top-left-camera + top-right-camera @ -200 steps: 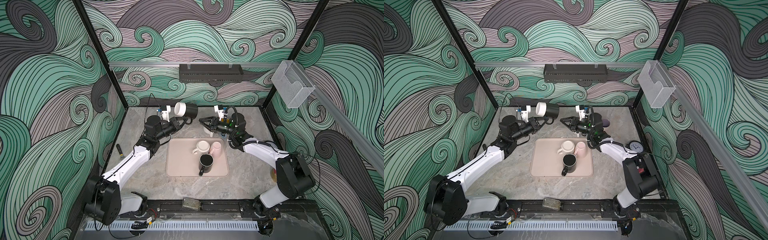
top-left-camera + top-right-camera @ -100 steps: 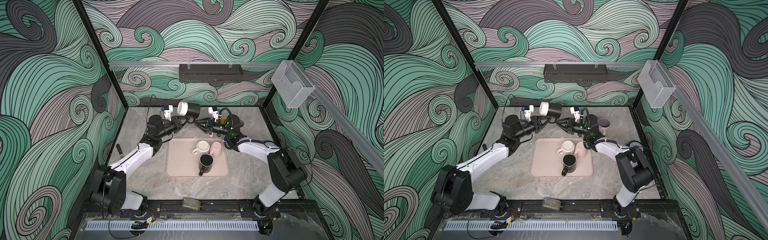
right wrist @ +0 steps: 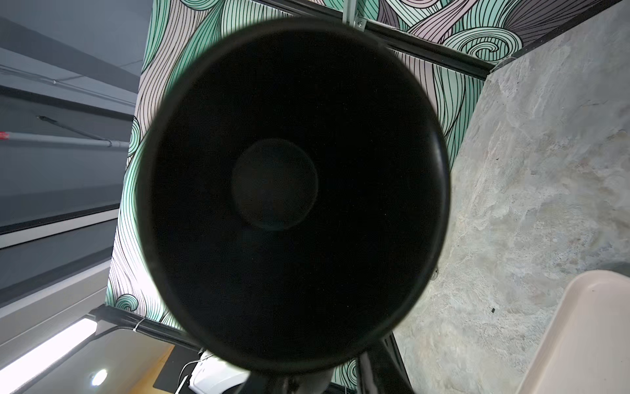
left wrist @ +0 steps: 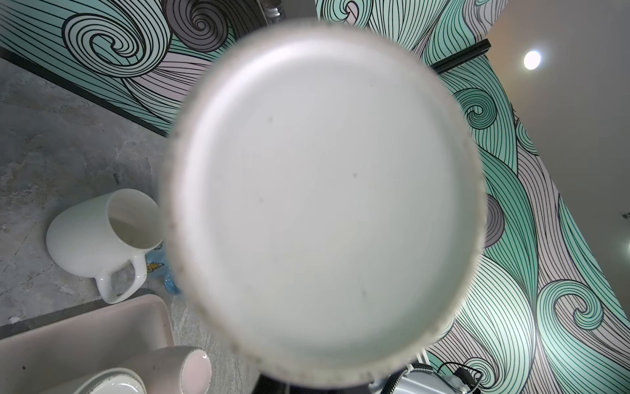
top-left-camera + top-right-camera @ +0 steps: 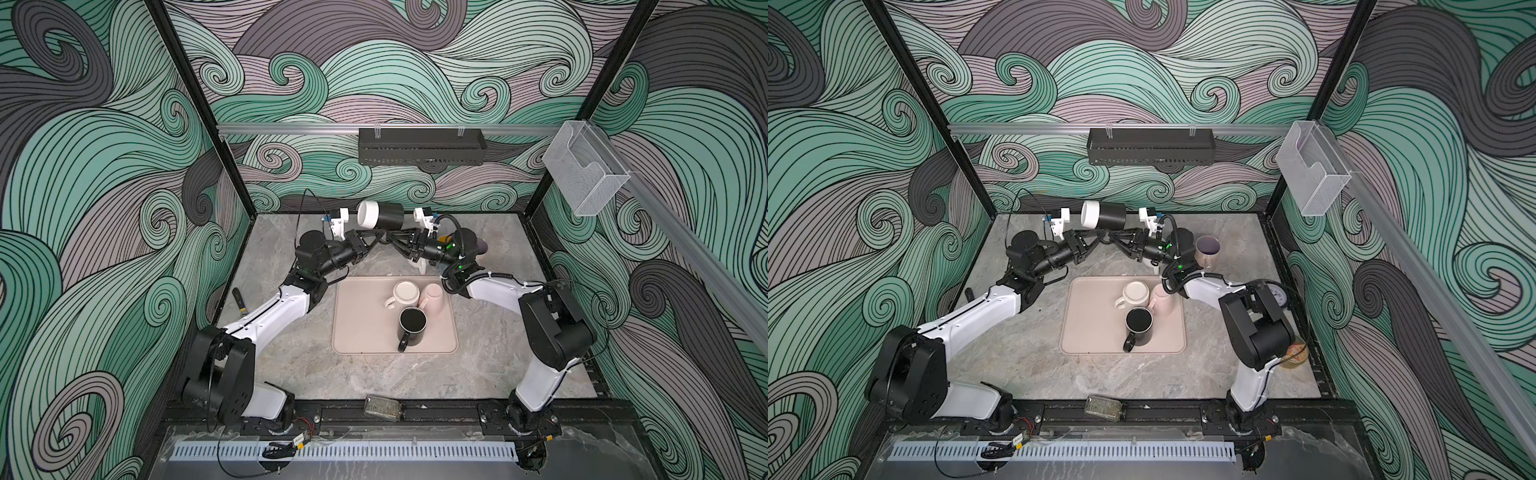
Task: Turn the mug right side up
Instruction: 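Grasp the black-and-white mug's rim with the right gripper beside the left gripper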
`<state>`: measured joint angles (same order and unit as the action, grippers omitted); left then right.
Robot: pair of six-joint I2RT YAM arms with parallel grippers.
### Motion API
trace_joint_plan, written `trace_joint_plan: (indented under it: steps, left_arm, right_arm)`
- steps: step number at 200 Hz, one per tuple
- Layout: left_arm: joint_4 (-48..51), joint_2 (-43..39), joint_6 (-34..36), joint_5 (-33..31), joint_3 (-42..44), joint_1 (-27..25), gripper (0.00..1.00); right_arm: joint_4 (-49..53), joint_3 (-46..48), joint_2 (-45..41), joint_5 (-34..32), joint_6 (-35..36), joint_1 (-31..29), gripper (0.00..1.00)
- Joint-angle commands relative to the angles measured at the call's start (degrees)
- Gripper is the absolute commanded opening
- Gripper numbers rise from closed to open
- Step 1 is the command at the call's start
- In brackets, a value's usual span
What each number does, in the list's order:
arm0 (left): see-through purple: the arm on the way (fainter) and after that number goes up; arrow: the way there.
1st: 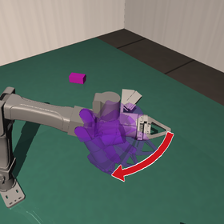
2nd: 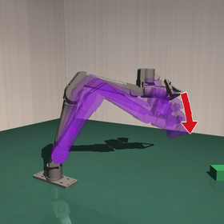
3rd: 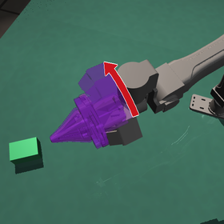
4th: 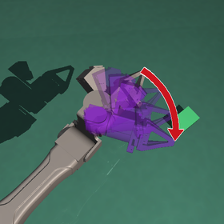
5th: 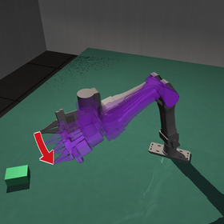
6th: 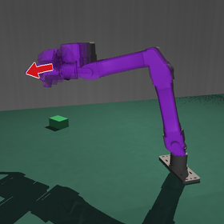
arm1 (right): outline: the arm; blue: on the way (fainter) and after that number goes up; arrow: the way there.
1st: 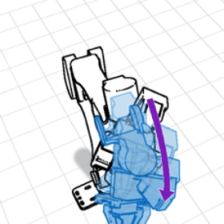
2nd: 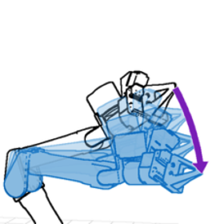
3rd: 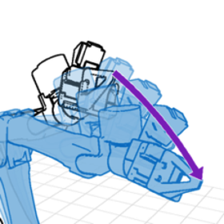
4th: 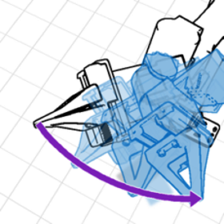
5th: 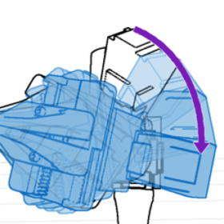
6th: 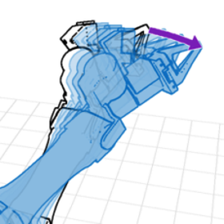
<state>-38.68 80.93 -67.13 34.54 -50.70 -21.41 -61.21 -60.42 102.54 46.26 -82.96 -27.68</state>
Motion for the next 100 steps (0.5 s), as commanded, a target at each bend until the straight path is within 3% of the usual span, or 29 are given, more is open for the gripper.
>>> trace_joint_plan:
  steps: [1, 100]
  left_arm:
    - [-7.1, -0.4, 0.6, 1.7, -1.4, -1.6, 0.00]
    - [-6.6, 0.2, 0.1, 1.6, -0.4, -2.6, 0.00]
  right_arm:
    - [-5.7, -2.0, 0.9, -3.1, -3.8, 0.1, 0.28]
    - [-16.3, -4.6, 4.0, -7.8, -11.2, 0.5, 0.20]
